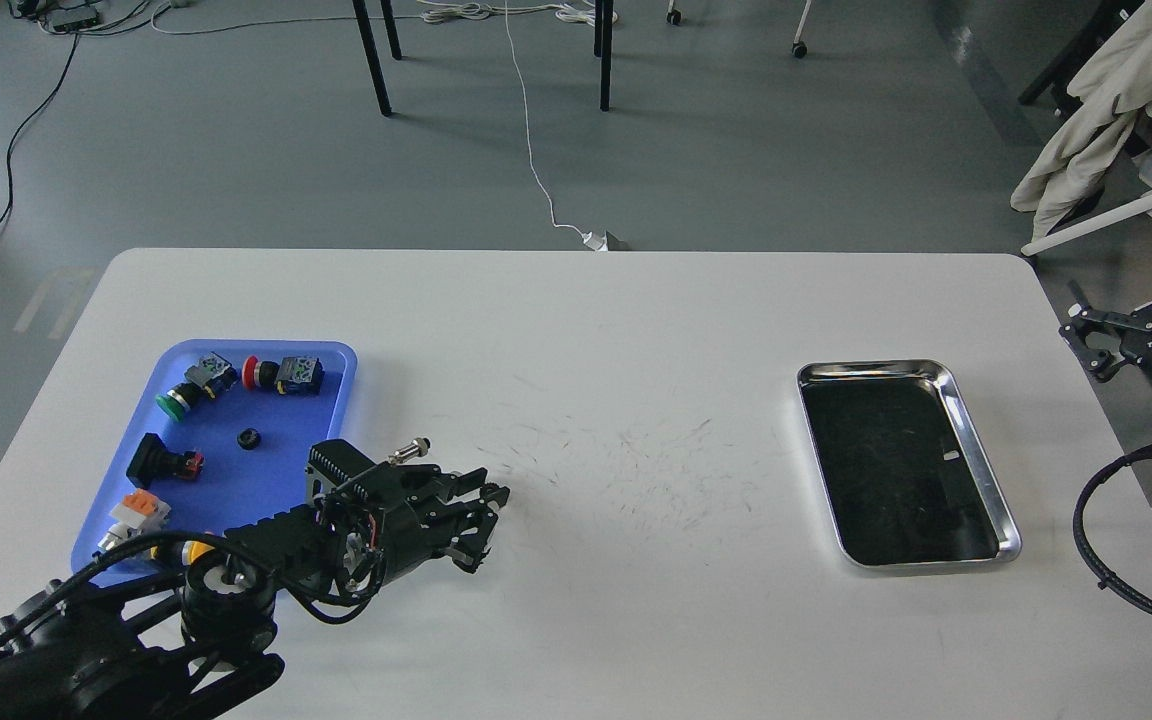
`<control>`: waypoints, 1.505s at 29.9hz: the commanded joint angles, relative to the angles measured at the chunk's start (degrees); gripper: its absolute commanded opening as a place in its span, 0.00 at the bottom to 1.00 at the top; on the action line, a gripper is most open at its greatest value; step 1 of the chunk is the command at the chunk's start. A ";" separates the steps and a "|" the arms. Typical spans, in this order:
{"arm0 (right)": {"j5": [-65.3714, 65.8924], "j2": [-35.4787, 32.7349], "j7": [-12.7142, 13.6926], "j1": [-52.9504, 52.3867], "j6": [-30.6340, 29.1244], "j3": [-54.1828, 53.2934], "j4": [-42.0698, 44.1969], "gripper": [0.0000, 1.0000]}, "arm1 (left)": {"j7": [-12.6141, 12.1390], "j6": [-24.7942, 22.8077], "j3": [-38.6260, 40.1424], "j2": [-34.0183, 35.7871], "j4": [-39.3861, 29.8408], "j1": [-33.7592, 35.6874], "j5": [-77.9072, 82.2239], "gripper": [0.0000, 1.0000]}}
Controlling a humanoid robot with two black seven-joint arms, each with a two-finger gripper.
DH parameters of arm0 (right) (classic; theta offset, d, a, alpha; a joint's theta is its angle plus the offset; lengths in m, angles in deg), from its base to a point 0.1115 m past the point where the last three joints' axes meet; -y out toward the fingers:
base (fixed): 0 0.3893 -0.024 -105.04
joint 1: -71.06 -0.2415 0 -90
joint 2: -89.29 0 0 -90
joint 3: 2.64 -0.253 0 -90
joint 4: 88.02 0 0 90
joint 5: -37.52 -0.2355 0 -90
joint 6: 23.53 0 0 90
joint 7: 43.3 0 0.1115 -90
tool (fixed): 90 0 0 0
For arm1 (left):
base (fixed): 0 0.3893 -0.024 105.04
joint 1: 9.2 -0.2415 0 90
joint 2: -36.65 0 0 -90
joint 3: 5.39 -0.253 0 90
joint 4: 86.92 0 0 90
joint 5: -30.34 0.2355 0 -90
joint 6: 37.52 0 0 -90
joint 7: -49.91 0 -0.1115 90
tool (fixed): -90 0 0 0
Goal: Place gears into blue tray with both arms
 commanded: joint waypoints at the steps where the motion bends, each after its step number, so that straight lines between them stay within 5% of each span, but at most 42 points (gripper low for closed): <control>1: 0.00 -0.14 0.00 0.00 0.00 0.09 -0.27 0.95 | 0.07 -0.04 1.82 1.80 -1.00 0.21 0.01 0.08; 11: 0.00 -0.40 0.00 0.00 0.00 0.09 -0.44 0.95 | 0.86 -0.04 8.24 16.55 -9.97 3.37 0.01 0.08; 19: 0.00 -0.66 0.00 -0.08 0.00 0.27 -1.58 0.95 | 3.93 6.80 8.16 28.78 -9.97 -0.30 -3.69 0.09; 27: 0.09 -0.75 0.00 -0.08 0.00 0.62 -1.50 0.95 | 4.99 8.66 9.82 27.74 -8.49 -9.19 -3.87 0.10; 45: 0.09 -1.54 0.00 0.00 0.00 0.79 -1.50 0.95 | 6.75 12.00 10.27 23.16 2.77 -11.57 -5.71 0.13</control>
